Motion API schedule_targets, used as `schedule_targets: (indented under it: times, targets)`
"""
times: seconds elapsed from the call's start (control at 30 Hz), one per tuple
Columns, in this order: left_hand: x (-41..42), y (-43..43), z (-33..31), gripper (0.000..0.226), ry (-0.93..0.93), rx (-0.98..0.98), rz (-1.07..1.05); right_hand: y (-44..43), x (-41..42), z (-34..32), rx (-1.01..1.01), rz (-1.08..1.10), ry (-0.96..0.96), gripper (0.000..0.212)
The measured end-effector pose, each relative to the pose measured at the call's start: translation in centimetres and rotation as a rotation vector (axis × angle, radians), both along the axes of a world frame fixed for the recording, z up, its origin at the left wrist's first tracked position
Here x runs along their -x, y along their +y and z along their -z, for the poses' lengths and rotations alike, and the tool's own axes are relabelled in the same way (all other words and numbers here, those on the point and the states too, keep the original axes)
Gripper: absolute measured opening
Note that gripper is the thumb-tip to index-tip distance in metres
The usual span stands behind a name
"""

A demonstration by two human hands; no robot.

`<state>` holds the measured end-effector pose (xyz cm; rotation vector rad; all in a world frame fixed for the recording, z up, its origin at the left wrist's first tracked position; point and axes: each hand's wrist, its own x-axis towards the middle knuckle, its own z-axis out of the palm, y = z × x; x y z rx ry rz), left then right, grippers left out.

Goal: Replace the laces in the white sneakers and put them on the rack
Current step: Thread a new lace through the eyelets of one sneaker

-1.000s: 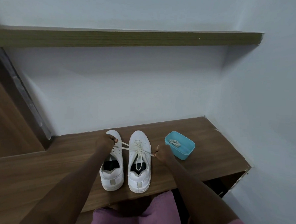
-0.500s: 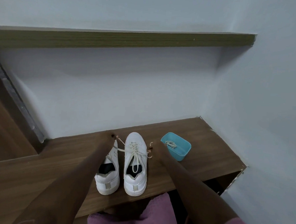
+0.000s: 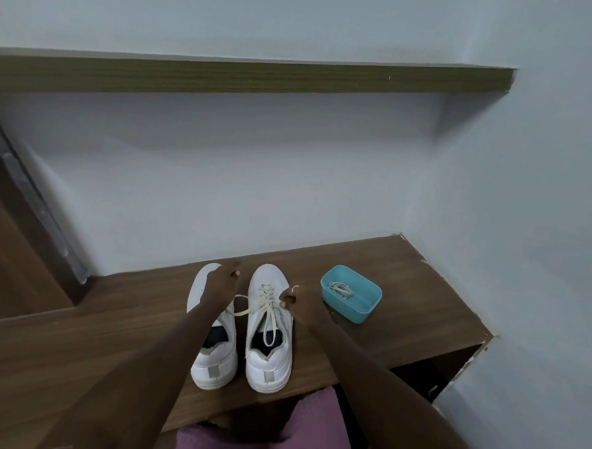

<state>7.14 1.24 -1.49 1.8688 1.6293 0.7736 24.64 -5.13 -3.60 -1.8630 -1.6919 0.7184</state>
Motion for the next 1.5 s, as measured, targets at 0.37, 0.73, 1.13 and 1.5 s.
schedule_targets:
  times: [0.37,0.73,1.13,1.5]
  targets:
    - [-0.5,-4.0,1.3,0.031,0.233,0.143,0.232,-1.9,2.2,0.6,0.017,0.014,-0.057,0.038]
    - [-2.4,-6.7,3.2,0.012,0.459,0.168,0.266,-2.4,3.8,1.5,0.103,0.089,-0.240,0.033]
    - [-5.5,-5.1,4.2,0.016,0.404,0.019,0.232,-0.6,-0.1,2.6,0.046,0.183,-0.294,0.028]
    - [-8.3,-3.6,2.1,0.031,0.499,0.043,0.087,0.7,-2.5,1.4,0.081,0.150,-0.214,0.035]
